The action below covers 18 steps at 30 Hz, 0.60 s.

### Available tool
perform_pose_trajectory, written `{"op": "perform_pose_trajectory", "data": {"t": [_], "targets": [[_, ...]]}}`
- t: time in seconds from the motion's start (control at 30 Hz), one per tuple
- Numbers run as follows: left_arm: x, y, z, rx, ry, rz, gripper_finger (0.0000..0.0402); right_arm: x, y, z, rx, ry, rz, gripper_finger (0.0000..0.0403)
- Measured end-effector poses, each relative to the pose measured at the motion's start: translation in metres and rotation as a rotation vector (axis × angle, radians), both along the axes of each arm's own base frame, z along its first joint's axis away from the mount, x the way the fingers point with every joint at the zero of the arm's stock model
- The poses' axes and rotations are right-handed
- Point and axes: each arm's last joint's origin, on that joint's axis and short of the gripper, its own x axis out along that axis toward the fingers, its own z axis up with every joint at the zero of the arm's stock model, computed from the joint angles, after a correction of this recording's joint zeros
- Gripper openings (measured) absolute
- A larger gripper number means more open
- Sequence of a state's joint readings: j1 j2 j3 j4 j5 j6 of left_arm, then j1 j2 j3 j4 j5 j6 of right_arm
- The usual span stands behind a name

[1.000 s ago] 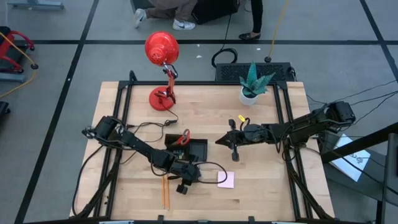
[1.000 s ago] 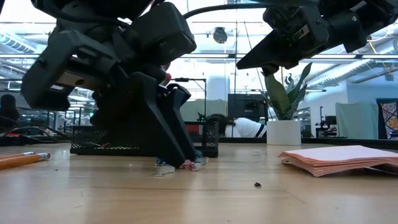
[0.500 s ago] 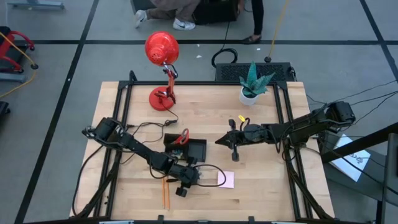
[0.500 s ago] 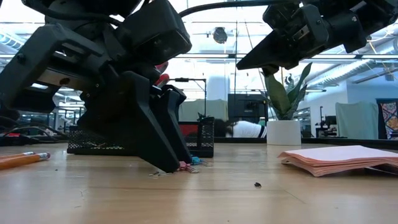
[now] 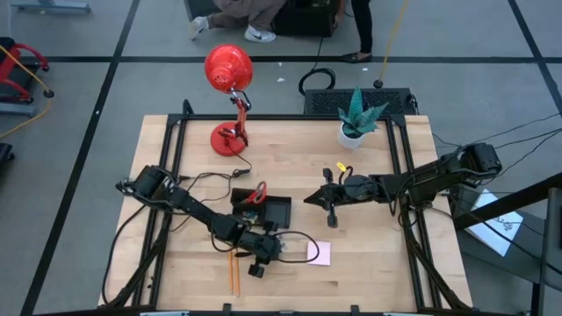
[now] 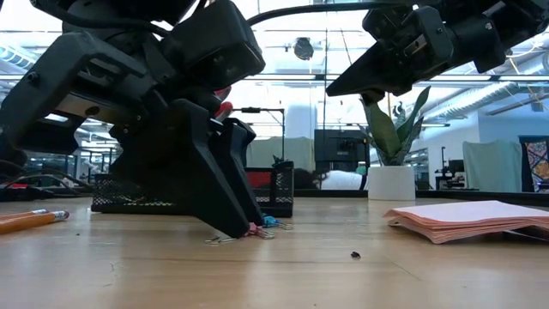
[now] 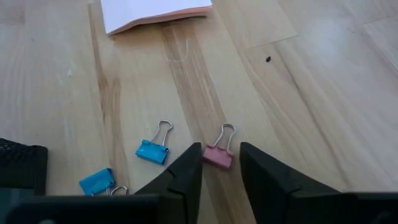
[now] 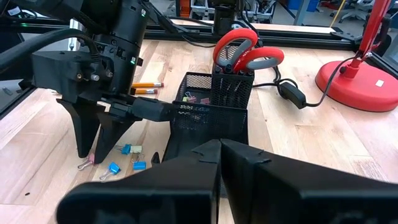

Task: Pick and place office supplies into organizer
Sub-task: Put the pink binder clip into the desk organizer

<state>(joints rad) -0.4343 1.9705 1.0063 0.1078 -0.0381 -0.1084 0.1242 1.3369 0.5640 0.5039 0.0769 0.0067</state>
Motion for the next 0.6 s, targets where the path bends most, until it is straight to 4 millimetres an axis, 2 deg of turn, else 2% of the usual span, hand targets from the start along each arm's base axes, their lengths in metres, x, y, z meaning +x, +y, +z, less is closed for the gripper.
{"op": "perform_pose_trajectory", "data": {"t": [0.2, 0.3, 0.6], "targets": [[0.001, 0.000, 0.001, -0.001, -0.015, 0.001, 0.0048, 0.000, 0.000, 0.000, 0.000, 0.000, 0.000, 0.0004], [0.001, 0.000, 0.001, -0.001, -0.017, -0.001, 0.0033, 0.000, 0.000, 0.000, 0.000, 0.000, 0.000, 0.0004], [-0.003, -0.005, 0.012, 0.048, -0.060, -0.035, 0.0061, 0.000, 0.000, 0.000, 0.000, 0.000, 0.000, 0.0004]]}}
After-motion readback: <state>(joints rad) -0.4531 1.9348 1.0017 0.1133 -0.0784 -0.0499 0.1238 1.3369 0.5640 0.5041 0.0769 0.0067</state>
